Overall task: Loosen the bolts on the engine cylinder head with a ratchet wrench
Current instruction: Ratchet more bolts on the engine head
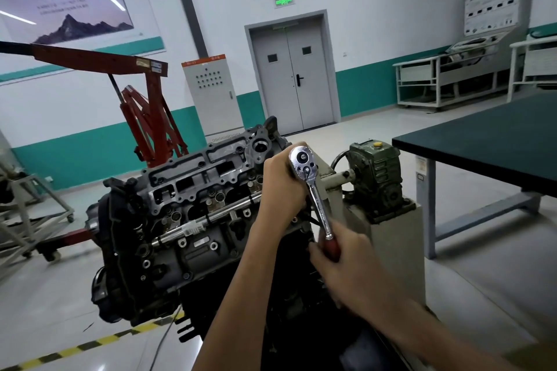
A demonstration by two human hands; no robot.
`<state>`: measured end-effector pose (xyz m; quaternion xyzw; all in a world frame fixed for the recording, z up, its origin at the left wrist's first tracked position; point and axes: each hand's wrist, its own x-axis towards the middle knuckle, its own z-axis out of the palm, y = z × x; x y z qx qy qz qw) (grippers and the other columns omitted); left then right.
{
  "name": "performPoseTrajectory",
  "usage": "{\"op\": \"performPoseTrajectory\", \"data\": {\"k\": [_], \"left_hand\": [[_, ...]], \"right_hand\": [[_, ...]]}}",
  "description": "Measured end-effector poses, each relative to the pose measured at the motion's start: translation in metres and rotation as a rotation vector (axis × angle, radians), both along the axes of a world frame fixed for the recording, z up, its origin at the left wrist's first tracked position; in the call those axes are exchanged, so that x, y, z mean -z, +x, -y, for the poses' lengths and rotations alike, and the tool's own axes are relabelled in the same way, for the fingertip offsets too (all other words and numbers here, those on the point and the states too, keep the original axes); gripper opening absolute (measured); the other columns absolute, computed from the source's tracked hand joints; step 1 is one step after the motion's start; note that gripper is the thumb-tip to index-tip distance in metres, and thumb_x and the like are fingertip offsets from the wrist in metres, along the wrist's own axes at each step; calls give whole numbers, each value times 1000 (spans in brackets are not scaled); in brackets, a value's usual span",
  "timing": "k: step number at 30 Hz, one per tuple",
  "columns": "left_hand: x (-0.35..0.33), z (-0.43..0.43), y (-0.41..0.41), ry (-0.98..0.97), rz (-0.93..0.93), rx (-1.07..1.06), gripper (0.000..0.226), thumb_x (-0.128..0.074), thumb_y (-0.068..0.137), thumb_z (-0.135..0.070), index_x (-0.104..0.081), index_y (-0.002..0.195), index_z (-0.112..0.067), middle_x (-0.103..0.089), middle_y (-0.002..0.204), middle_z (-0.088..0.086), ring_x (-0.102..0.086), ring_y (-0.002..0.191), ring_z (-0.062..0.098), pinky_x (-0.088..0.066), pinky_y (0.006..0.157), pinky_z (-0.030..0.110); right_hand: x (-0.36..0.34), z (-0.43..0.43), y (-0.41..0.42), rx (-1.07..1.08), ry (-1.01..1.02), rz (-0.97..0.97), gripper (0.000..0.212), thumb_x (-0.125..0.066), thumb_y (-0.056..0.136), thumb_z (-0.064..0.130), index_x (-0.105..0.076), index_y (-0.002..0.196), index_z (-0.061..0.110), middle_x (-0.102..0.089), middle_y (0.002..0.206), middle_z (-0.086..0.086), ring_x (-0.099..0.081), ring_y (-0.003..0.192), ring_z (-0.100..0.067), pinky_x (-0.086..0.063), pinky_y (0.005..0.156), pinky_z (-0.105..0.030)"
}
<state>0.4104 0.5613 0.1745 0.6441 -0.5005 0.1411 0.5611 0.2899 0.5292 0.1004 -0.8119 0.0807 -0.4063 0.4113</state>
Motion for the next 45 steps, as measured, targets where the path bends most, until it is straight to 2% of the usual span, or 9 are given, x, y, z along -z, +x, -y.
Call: {"op": "performPoseTrajectory", "data": {"k": [3, 7, 11, 16, 25, 32, 36, 39, 45], "left_hand": [[-2, -2, 1, 30, -16, 1, 42, -55, 72, 17, -43, 54, -19, -46, 49, -14, -39, 49, 1, -31, 49, 12], [-7, -7, -2, 90, -8, 38, 22, -59, 76, 12, -49, 60, 2, -46, 55, 7, -33, 52, 7, -29, 49, 19], [-10, -11, -1, 116, -10, 71, 10, -66, 80, 5, -59, 73, 7, -55, 67, 24, -40, 57, 12, -34, 53, 23], [-1, -8, -2, -8, 33, 39, 15, -65, 75, 7, -54, 70, 0, -53, 61, 8, -41, 57, 9, -36, 54, 23], [5, 0, -1, -40, 49, 28, 25, -58, 78, 11, -46, 63, -5, -43, 56, -3, -33, 54, 5, -31, 52, 26], [-3, -4, -1, 83, -5, 31, 34, -58, 74, 14, -43, 55, -10, -44, 52, -7, -32, 50, 3, -31, 50, 20], [-6, -6, -1, 118, 4, 67, 22, -67, 78, 7, -52, 63, 3, -48, 58, 7, -35, 55, 10, -32, 52, 22], [-10, -9, 0, 146, 0, 85, 19, -69, 80, 2, -58, 66, -2, -51, 59, 6, -39, 54, 8, -35, 54, 20], [-3, -9, -1, 53, 35, 70, 37, -68, 74, 6, -55, 66, -27, -57, 60, -13, -45, 55, 0, -38, 53, 15]], "right_hand": [[-9, 46, -13, -13, -238, -174, 5, -60, 82, 13, -56, 81, 13, -55, 56, -4, -50, 47, -14, -46, 48, -22], [-51, 104, -20, 8, -606, -263, 30, -59, 84, 12, -43, 75, 34, -48, 55, 12, -48, 42, -2, -37, 45, -9], [-84, 131, -9, 178, -869, -293, 10, -60, 81, 15, -52, 87, 13, -52, 58, 4, -50, 50, -10, -43, 51, -25], [-37, 98, -11, 164, -544, -296, 13, -57, 86, 16, -52, 98, 17, -53, 66, 5, -51, 51, -3, -36, 45, -11], [10, -30, 14, 54, 120, 64, 30, -58, 81, 3, -42, 65, 22, -45, 42, 7, -47, 41, 0, -27, 39, -2], [-1, 50, -13, 17, -237, -185, 8, -59, 84, 16, -52, 86, 18, -54, 61, -2, -52, 48, -11, -46, 49, -23], [-44, 110, -21, 107, -657, -247, 18, -64, 81, 11, -50, 85, 21, -49, 57, 13, -46, 43, 1, -31, 45, -7], [-73, 131, -12, 221, -866, -268, 15, -63, 77, 10, -52, 88, 10, -55, 59, -2, -48, 49, -17, -31, 50, -21], [-35, 96, -14, 217, -601, -243, 12, -59, 84, 12, -51, 92, 15, -43, 56, 14, -46, 46, 3, -33, 37, -11]]}}
